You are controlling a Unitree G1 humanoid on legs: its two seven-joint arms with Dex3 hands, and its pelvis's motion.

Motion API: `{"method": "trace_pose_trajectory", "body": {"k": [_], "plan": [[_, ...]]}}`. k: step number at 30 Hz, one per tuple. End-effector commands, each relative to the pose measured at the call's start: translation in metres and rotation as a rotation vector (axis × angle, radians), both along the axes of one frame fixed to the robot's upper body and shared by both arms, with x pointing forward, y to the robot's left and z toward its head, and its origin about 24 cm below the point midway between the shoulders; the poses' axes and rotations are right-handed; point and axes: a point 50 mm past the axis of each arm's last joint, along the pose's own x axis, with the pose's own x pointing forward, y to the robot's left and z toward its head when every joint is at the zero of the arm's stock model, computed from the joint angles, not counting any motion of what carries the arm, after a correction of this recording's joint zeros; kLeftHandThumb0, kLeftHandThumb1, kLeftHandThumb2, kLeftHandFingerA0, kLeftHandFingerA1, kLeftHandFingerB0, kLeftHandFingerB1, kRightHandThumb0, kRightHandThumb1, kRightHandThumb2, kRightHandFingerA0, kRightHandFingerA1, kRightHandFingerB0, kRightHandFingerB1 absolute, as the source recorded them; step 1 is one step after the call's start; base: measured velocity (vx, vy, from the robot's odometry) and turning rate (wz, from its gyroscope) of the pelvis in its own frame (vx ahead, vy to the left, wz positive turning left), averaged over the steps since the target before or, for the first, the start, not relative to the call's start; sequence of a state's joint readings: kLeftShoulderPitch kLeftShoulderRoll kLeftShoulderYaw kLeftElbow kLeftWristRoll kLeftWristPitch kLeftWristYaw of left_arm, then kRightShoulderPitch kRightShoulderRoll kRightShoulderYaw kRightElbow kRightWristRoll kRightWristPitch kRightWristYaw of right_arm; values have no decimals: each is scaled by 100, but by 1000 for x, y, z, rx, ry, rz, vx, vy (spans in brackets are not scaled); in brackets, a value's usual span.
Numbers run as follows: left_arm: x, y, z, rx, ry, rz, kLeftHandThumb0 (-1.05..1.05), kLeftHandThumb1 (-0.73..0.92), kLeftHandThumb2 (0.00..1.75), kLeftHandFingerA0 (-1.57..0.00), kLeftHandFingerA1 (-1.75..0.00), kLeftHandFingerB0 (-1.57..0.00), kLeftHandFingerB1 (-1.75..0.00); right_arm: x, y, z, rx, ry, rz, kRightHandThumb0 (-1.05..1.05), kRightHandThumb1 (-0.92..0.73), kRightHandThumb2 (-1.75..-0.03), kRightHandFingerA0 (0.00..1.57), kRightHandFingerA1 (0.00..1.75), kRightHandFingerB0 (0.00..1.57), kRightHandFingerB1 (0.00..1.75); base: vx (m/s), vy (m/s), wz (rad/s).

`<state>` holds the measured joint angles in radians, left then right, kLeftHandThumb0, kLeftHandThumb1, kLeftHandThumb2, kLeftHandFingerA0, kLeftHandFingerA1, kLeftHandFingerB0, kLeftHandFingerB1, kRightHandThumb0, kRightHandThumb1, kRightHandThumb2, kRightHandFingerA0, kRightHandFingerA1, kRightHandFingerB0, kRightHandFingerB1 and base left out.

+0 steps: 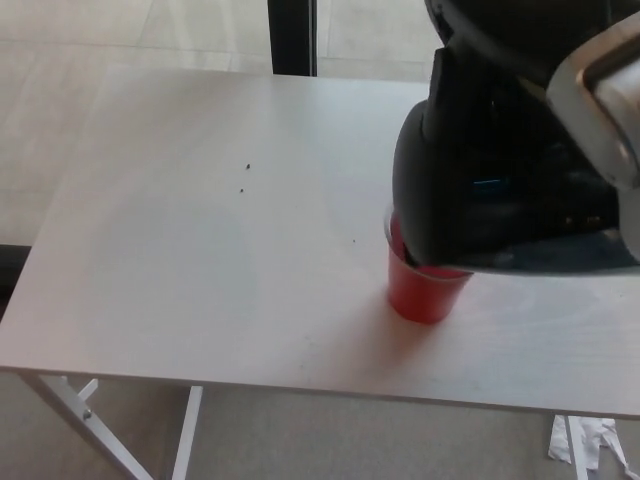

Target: The robot uses its right hand to lift up a kettle kept on the middle of the desk by its handle and tilt it into a glass kept next to it to pour out water

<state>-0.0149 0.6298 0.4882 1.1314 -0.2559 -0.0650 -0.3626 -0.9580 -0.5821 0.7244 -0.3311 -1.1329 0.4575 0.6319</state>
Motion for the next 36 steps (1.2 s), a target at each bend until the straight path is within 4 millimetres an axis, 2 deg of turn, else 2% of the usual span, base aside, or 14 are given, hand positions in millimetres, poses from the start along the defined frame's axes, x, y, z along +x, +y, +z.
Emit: {"method": "trace_pose_trajectory", "body": {"k": [1,7,8,10,11,12,25,27,28,30,31,32,33,36], "plan": [[-3,1,1,-5,3,-1,-105,34,112,-133,-98,-100,-146,-3,16,-29,-243,68,-46,-43,-60,-79,104,164,88,104,0,0,0],[-5,2,2,-6,5,9,-105,33,110,-130,-97,-99,-145,7,1,-27,-256,92,-98,-40,-39,-92,123,135,80,85,0,0,0],[-5,2,2,-4,6,6,-105,35,110,-131,-99,-99,-143,7,0,-27,-252,93,-96,-36,-54,-71,97,173,84,89,0,0,0],[-5,2,1,-6,10,9,-105,35,110,-131,-99,-99,-143,7,0,-28,-246,96,-93,-36,-54,-71,97,173,84,89,0,0,0],[-5,2,0,-8,10,11,-105,33,109,-129,-98,-98,-143,6,-1,-29,-223,95,-87,-42,-44,-96,123,135,80,88,0,0,0],[-6,2,-1,-17,12,14,-105,30,111,-128,-103,-92,-151,6,-2,-29,-204,126,-86,-34,-55,-77,95,172,80,90,0,0,0],[-12,2,-2,-8,25,5,-105,34,111,-127,-100,-102,-143,13,-31,-5,122,175,-160,-38,-67,-70,88,163,72,78,0,0,0],[-13,2,-2,-19,15,13,-105,30,108,-132,-100,-101,-143,13,-46,1,290,164,-159,-35,-65,-68,88,168,76,95,0,0,0],[-14,2,-1,-22,13,14,-105,37,107,-132,-96,-107,-133,13,-55,2,327,145,-155,-42,-49,-96,117,134,78,100,0,0,0],[-14,2,-1,-11,20,-3,-105,38,105,-129,-97,-106,-132,16,-63,3,364,133,-198,-33,-66,-64,85,175,69,137,0,0,0],[-15,3,-1,-14,23,6,-105,32,109,-131,-99,-100,-142,19,-80,4,456,115,-232,-30,-63,-69,85,174,68,81,0,0,0],[-16,3,-2,-11,25,15,-105,33,110,-131,-99,-101,-141,22,-93,6,467,100,-278,-41,-54,-98,116,135,76,98,0,0,0],[-16,3,-2,-2,29,11,-105,29,117,-132,-94,-92,-154,23,-99,7,481,103,-301,-35,-75,-68,86,175,69,125,0,0,0],[-16,4,-1,10,37,3,-105,34,113,-124,-106,-93,-149,23,-110,9,502,87,-345,-34,-71,-71,92,175,72,137,0,0,0]]}}
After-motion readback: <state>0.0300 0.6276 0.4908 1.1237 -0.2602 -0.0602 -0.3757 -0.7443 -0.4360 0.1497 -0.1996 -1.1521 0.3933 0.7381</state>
